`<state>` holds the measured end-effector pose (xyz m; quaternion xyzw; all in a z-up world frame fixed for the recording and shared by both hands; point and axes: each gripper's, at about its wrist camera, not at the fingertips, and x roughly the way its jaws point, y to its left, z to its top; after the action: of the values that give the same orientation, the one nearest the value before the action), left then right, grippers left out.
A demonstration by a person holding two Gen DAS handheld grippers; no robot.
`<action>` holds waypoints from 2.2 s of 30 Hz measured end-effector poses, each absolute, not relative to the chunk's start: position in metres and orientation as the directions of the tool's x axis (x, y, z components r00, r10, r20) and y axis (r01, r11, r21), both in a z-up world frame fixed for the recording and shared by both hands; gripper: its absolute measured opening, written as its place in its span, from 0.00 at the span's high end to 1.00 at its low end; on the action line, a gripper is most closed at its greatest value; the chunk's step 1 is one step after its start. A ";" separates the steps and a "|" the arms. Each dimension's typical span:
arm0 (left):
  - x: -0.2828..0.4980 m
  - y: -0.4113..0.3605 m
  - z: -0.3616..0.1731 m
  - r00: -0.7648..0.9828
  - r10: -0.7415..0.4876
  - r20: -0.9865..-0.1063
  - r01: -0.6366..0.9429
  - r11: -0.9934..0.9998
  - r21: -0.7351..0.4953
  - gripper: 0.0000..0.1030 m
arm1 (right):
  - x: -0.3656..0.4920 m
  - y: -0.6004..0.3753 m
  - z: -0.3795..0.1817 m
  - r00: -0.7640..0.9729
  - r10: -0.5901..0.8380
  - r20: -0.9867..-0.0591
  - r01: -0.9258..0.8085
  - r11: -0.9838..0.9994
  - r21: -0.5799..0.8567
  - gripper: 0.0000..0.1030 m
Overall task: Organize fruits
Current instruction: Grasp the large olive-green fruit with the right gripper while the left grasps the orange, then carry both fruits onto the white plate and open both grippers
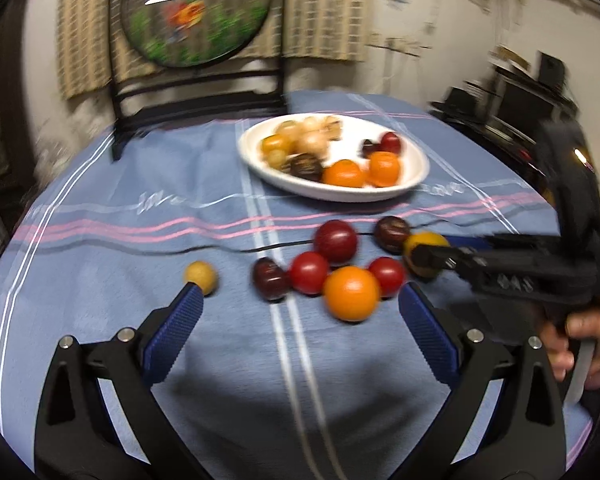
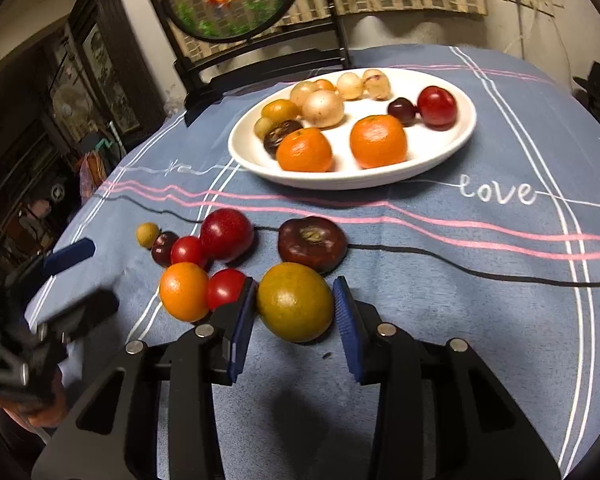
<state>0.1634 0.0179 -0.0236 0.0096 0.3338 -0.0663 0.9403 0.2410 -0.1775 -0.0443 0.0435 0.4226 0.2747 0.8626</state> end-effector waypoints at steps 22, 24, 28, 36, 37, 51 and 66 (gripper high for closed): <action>0.195 -0.001 -0.053 0.632 -0.215 -0.745 0.201 0.973 -0.111 0.60 | 0.240 -0.184 -0.039 0.502 0.504 -0.702 -0.415 0.853 0.316 0.62; 0.196 -0.002 -0.053 0.627 -0.216 -0.748 0.199 0.973 -0.114 0.60 | 0.241 -0.184 -0.040 0.501 0.505 -0.703 -0.414 0.853 0.317 0.62; 0.201 -0.002 -0.055 0.618 -0.222 -0.754 0.193 0.973 -0.128 0.60 | 0.241 -0.184 -0.040 0.499 0.505 -0.705 -0.413 0.853 0.319 0.62; 0.203 -0.004 -0.057 0.621 -0.221 -0.752 0.192 0.973 -0.128 0.62 | 0.241 -0.184 -0.041 0.498 0.504 -0.706 -0.416 0.853 0.316 0.62; 0.203 -0.004 -0.057 0.621 -0.220 -0.752 0.192 0.973 -0.126 0.62 | 0.241 -0.184 -0.040 0.498 0.504 -0.706 -0.416 0.853 0.316 0.62; 0.185 0.000 -0.030 0.697 -0.228 -0.680 0.189 0.973 -0.133 0.62 | 0.232 -0.183 -0.026 0.544 0.550 -0.634 -0.471 0.825 0.312 0.62; 0.296 0.015 0.016 0.743 -0.193 -0.641 0.143 0.981 -0.130 0.62 | 0.304 -0.184 -0.004 0.707 0.461 -0.536 -0.339 0.887 0.315 0.62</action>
<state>0.2963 0.0151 0.0165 -0.0361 0.3472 -0.0900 0.9328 0.3035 -0.1837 -0.0037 0.0970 0.3146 0.2175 0.9189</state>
